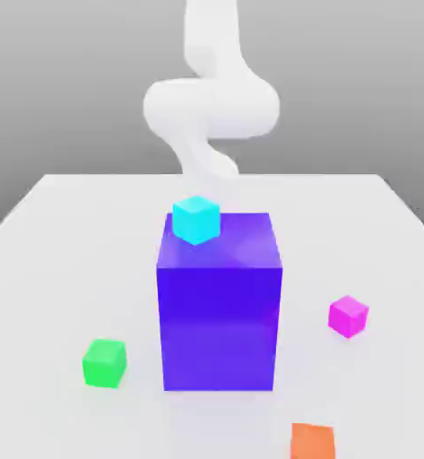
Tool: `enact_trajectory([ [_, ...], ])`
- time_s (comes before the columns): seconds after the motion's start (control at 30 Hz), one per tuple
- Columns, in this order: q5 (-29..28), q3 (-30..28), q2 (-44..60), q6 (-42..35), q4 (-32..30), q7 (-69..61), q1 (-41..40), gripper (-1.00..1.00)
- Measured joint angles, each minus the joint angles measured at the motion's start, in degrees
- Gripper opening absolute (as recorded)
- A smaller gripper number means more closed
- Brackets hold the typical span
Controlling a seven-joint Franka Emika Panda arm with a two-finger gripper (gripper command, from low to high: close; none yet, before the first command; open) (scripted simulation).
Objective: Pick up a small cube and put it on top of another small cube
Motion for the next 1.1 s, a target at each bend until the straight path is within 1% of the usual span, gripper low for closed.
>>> enact_trajectory([
  [0.57, -1.91, 0.23, 23.00, 17.81, -18.83, -40.99, 23.80, 0.00],
  [0.8, -1.05, 1.20, 32.34, 25.09, -26.52, -58.90, 32.61, 0.00],
  [0.97, 0.61, 3.18, 38.98, 30.28, -32.01, -72.42, 38.33, 0.00],
  [1.03, 0.29, 3.62, 42.46, 33.06, -32.50, -74.27, 39.73, 0.00],
  [1.1, -0.94, 2.70, 46.44, 36.29, -32.04, -73.89, 40.04, 0.00],
])
